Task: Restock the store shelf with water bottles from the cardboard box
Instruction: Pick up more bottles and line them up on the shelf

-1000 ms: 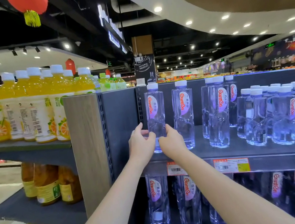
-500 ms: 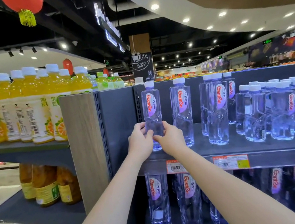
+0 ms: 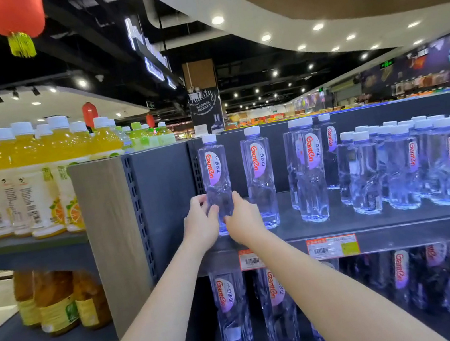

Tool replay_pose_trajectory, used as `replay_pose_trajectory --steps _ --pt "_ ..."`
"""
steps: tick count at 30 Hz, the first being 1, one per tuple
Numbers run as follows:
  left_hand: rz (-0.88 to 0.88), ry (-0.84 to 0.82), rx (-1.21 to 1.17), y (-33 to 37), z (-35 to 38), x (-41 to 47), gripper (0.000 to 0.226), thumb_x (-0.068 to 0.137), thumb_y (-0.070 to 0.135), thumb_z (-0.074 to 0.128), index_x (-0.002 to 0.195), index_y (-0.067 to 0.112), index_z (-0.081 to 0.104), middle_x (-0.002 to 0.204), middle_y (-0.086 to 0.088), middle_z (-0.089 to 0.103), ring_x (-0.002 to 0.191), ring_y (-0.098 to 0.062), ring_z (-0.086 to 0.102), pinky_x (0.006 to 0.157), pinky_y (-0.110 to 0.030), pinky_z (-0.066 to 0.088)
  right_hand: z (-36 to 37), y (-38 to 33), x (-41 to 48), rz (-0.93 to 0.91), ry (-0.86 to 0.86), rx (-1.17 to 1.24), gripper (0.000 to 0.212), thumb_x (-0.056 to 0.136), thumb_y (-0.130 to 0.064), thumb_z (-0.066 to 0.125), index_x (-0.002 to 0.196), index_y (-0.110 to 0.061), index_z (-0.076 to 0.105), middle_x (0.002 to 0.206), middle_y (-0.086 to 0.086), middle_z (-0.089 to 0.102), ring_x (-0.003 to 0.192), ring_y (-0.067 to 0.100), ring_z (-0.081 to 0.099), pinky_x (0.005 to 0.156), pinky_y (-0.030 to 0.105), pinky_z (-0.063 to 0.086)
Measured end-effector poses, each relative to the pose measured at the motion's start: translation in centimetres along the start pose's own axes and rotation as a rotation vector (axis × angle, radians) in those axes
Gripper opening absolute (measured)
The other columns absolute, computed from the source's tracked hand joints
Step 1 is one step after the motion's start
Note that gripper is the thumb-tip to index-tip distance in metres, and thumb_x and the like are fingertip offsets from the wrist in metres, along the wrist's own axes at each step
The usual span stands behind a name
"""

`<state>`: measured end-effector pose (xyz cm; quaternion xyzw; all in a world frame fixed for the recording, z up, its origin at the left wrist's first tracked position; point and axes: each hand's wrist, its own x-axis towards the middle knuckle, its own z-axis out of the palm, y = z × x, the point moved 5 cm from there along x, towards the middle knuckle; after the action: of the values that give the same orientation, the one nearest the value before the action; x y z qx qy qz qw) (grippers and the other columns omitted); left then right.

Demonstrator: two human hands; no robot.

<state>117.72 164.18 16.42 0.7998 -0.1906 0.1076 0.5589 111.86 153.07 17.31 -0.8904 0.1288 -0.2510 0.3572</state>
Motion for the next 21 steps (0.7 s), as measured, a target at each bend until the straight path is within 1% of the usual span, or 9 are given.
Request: replay_pose_trajectory --steps 2,4,6,8,10,12,15,19,21 --pt "-0.005 0.008 0.024 0.1 0.0 -0.1 0.038 0.106 0.027 0.055 0.144 0.022 0.049 0.149 -0.001 0.062 0.129 -0.025 0.062 0.105 -0.04 0.05 -0.2 -0.3 -0.6 0.003 -0.032 -0.038 0.058 0.099 -0.007 0.053 0.151 -0.01 0.03 0.123 0.018 0.061 0.095 0.029 0.059 0.073 0.034 0.048" --pt "-0.008 0.05 0.017 0.1 0.0 -0.6 0.051 0.103 0.03 0.062 0.149 0.018 0.045 0.142 -0.002 0.062 0.132 -0.025 0.061 0.106 -0.038 0.048 -0.9 -0.7 -1.7 -0.018 -0.052 -0.079 0.047 0.097 -0.005 0.051 0.143 -0.007 0.039 0.126 0.019 0.06 0.106 0.033 0.064 0.082 0.039 0.054" --pt "0.038 0.2 -0.028 0.6 -0.1 -1.8 0.057 0.099 0.032 0.069 0.148 0.014 0.046 0.138 -0.003 0.06 0.129 -0.026 0.061 0.107 -0.038 0.047 -2.3 -0.7 -3.3 -0.067 -0.051 -0.156 0.036 0.096 -0.004 0.048 0.131 -0.007 0.05 0.124 0.016 0.061 0.11 0.036 0.063 0.085 0.041 0.054" --pt "0.17 0.41 -0.076 1.9 0.2 -3.7 0.041 0.096 0.027 0.072 0.131 0.015 0.055 0.13 -0.003 0.06 0.118 -0.025 0.062 0.104 -0.042 0.049 -4.7 0.2 -4.6 -0.12 0.012 -0.202 0.034 0.095 -0.009 0.048 0.127 -0.013 0.058 0.121 0.012 0.064 0.109 0.037 0.063 0.081 0.037 0.05" --pt "0.306 0.517 -0.076 3.9 2.0 -5.8 0.025 0.094 0.019 0.073 0.112 0.02 0.057 0.112 -0.001 0.058 0.101 -0.024 0.06 0.094 -0.039 0.05 -8.1 2.1 -5.3 -0.116 0.143 -0.173 0.03 0.093 -0.016 0.049 0.119 -0.017 0.064 0.115 0.009 0.069 0.107 0.035 0.065 0.079 0.036 0.051" --pt "0.39 0.461 -0.09 6.0 5.4 -7.5 0.022 0.094 0.011 0.072 0.104 0.023 0.056 0.103 0.001 0.058 0.092 -0.02 0.059 0.086 -0.032 0.049 -11.7 4.8 -5.7 -0.057 0.268 -0.131 0.024 0.093 -0.018 0.051 0.113 -0.018 0.065 0.109 0.007 0.071 0.102 0.034 0.066 0.076 0.035 0.049" --pt "0.469 0.272 -0.099 9.2 12.0 -8.9 0.017 0.094 0.01 0.072 0.1 0.022 0.062 0.099 0.002 0.063 0.09 -0.013 0.061 0.083 -0.027 0.049 -17.1 9.7 -5.4 0.082 0.397 -0.088 0.017 0.094 -0.014 0.052 0.109 -0.014 0.06 0.105 0.011 0.069 0.093 0.034 0.063 0.071 0.035 0.042" --pt "0.558 0.055 0.049 12.7 20.8 -9.7 0.015 0.092 0.019 0.073 0.106 0.018 0.068 0.104 0.011 0.057 0.098 -0.011 0.057 0.094 -0.021 0.043 -22.0 15.5 -4.6 0.179 0.422 -0.13 0.017 0.091 -0.012 0.056 0.107 -0.009 0.059 0.107 0.015 0.069 0.101 0.036 0.065 0.075 0.037 0.045" --pt "0.481 -0.005 0.043 13.7 23.6 -9.7 0.021 0.093 0.012 0.068 0.114 0.016 0.066 0.111 0.005 0.059 0.106 -0.017 0.059 0.1 -0.029 0.046 -23.4 17.5 -4.2 0.164 0.41 -0.174 0.013 0.093 -0.015 0.056 0.104 -0.008 0.059 0.104 0.016 0.071 0.1 0.038 0.065 0.078 0.039 0.05"
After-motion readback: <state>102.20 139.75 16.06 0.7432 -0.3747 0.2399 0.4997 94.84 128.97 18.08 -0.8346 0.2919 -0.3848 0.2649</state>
